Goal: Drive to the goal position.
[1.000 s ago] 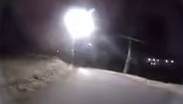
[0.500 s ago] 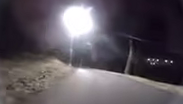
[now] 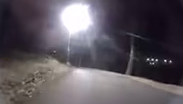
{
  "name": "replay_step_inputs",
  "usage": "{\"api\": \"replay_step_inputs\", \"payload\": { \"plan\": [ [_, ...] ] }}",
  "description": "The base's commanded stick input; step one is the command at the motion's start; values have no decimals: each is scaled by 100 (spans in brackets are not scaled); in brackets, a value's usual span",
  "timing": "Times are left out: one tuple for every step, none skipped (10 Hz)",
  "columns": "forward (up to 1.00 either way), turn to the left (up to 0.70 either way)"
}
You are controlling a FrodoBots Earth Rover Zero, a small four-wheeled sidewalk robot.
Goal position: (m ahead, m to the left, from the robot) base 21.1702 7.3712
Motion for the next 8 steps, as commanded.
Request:
{"api": "replay_step_inputs", "payload": {
  "plan": [
    [100, 0],
    [100, 0],
    [100, 0],
    [100, 0],
    [100, 0],
    [100, 0],
    [100, 0],
    [100, 0]
  ]
}}
